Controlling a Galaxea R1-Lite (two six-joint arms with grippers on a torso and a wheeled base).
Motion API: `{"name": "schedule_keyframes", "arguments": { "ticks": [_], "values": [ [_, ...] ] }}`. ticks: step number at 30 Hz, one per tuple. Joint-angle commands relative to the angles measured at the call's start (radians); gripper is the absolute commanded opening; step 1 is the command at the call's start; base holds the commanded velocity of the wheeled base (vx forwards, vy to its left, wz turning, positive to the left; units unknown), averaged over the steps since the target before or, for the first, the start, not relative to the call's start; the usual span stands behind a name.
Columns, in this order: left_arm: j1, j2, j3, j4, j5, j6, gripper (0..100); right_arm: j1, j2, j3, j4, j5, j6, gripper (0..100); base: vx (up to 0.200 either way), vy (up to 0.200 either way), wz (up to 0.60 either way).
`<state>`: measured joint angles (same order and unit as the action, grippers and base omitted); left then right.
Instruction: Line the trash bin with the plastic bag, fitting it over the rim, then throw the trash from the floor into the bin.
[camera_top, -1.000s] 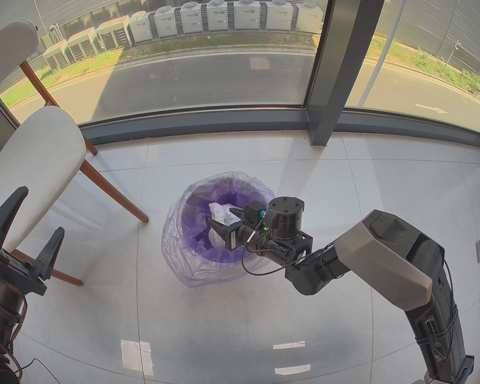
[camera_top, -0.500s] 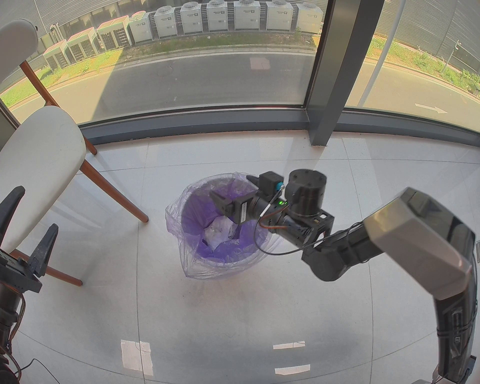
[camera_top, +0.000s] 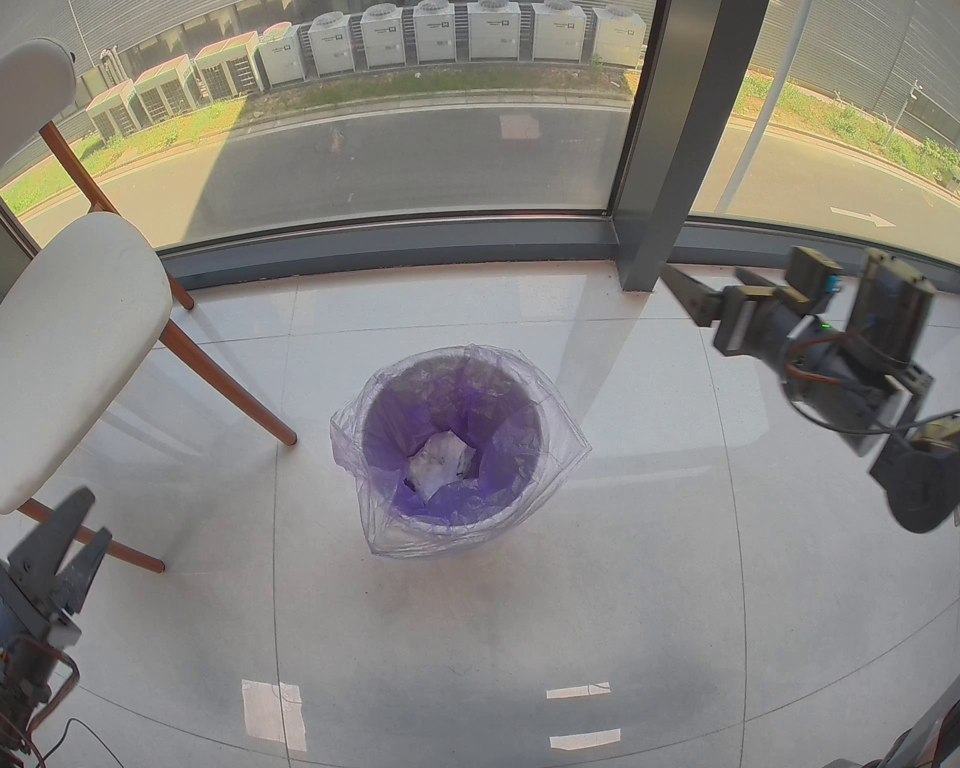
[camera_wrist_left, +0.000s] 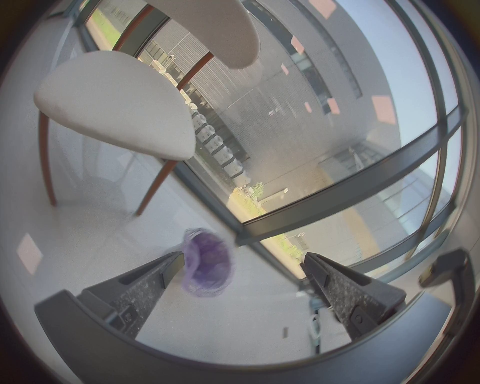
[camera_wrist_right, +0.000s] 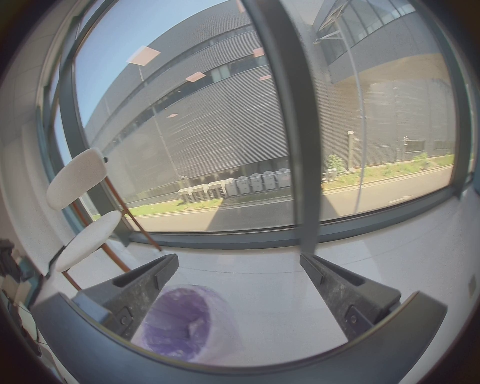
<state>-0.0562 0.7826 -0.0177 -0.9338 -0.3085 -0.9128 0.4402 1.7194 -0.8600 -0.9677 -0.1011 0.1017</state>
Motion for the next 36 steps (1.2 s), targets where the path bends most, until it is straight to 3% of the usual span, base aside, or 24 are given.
{"name": "schedule_keyframes", "arguments": {
  "ticks": [1, 2, 3, 5, 8, 12, 16, 18, 20, 25, 28, 29, 35, 36],
  "values": [
    [0.021, -0.600, -0.058, 0.698, -0.003, 0.370, 100, -0.337, -0.705, 0.523, 0.102, -0.051, 0.006, 100, 0.000, 0.000, 0.00],
    [0.021, -0.600, -0.058, 0.698, -0.003, 0.370, 100, -0.337, -0.705, 0.523, 0.102, -0.051, 0.006, 100, 0.000, 0.000, 0.00],
    [0.021, -0.684, -0.064, 0.823, -0.007, 0.426, 100, -0.364, -0.793, 0.588, 0.138, -0.062, -0.008, 100, 0.000, 0.000, 0.00],
    [0.032, -0.761, -0.047, 0.909, -0.007, 0.538, 100, -0.394, -0.896, 0.670, 0.181, -0.086, -0.042, 100, 0.000, 0.000, 0.00],
    [0.058, -0.783, -0.010, 0.920, -0.003, 0.640, 100, -0.413, -1.017, 0.746, 0.230, -0.091, -0.062, 100, 0.000, 0.000, 0.00],
    [0.058, -0.783, -0.004, 0.905, 0.037, 0.660, 100, -0.413, -1.207, 0.852, 0.330, -0.080, -0.066, 100, 0.000, 0.000, 0.00],
    [0.058, -0.783, -0.002, 0.905, 0.124, 0.707, 100, -0.403, -1.429, 0.857, 0.590, -0.057, -0.079, 100, 0.000, 0.000, 0.00],
    [0.058, -0.783, 0.001, 0.903, 0.170, 0.716, 100, -0.397, -1.627, 0.857, 0.808, -0.012, -0.109, 100, 0.000, 0.000, 0.00],
    [0.058, -0.783, 0.002, 0.899, 0.186, 0.715, 100, -0.419, -1.698, 0.842, 1.001, 0.029, -0.119, 100, 0.000, 0.000, 0.00],
    [0.058, -0.783, 0.005, 0.899, 0.215, 0.769, 100, -0.442, -1.713, 0.849, 1.000, 0.113, -0.094, 100, 0.000, 0.000, 0.00],
    [0.056, -0.783, 0.013, 0.903, 0.381, 0.865, 100, -0.442, -1.713, 0.857, 0.975, 0.119, -0.122, 100, 0.000, 0.000, 0.00],
    [0.058, -0.783, 0.018, 0.908, 0.402, 0.874, 100, -0.440, -1.715, 0.857, 0.975, 0.118, -0.120, 100, 0.000, 0.000, 0.00],
    [0.056, -0.783, 0.018, 0.925, 0.351, 0.908, 100, -0.439, -1.715, 0.857, 0.974, 0.116, -0.099, 100, 0.000, 0.000, 0.00],
    [0.056, -0.783, 0.015, 0.940, 0.293, 0.928, 100, -0.440, -1.715, 0.857, 0.974, 0.116, -0.102, 100, 0.000, 0.000, 0.00]
  ]
}}
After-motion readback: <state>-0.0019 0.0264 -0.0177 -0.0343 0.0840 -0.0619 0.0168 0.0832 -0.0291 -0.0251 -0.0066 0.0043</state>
